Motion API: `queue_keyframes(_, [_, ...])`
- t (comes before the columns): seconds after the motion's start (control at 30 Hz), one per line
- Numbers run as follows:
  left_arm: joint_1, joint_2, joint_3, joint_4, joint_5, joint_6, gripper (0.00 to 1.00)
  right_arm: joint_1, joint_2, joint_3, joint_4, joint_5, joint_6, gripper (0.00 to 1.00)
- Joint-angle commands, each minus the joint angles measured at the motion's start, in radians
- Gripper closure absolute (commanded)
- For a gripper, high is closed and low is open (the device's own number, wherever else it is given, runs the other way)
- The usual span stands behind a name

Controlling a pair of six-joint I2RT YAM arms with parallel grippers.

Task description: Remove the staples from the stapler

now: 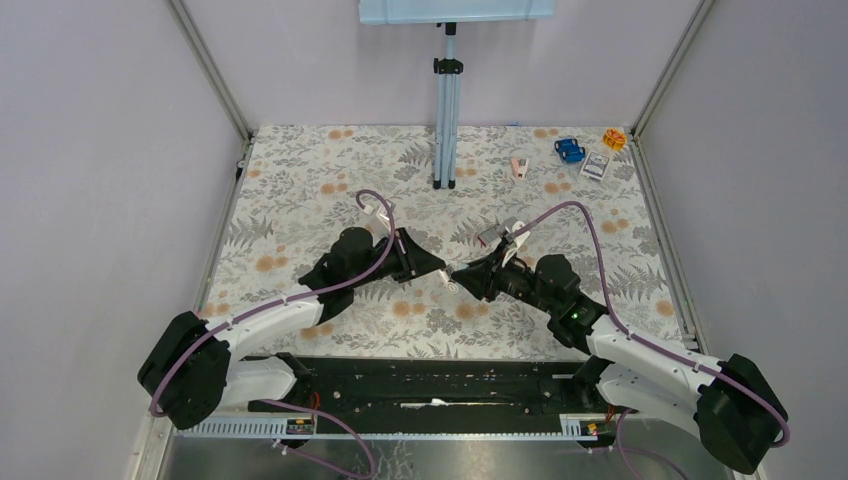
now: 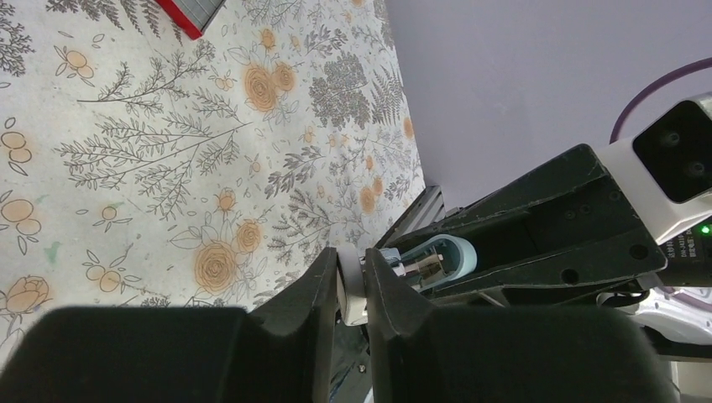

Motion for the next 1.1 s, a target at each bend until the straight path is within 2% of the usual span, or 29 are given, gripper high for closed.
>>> queue_keyframes(0.0, [-0.006,0.012,0.010,0.023,0.019,0.017,0.86,0.003,-0.010,0.007,0.085,0.031,0.003,1.00])
queue_keyframes(0.1, [-0.007,0.025,0.018,0.010,0.017,0.022,1.00,0.003,0.007,0.009,0.085,0.048,-0.001,1.00])
queue_keyframes(0.3, [-0.006,0.072,0.030,-0.018,0.005,0.040,1.00,0.002,0.018,0.013,0.086,0.111,0.020,1.00])
queue_keyframes(0.6, [-0.005,0.164,0.022,-0.047,-0.008,0.089,1.00,0.003,-0.058,-0.025,0.101,0.368,0.082,1.00])
queue_keyframes(0.73, [-0.005,0.201,0.022,-0.046,0.008,0.106,1.00,0.003,-0.091,-0.056,0.142,0.427,0.100,1.00])
queue_keyframes(0.9, [-0.006,0.222,0.031,-0.042,0.030,0.115,0.79,0.003,-0.071,-0.053,0.168,0.393,0.091,1.00])
queue_keyframes(1.07, [-0.005,0.219,0.037,-0.053,0.037,0.132,0.66,0.003,-0.036,-0.048,0.206,0.361,0.096,1.00])
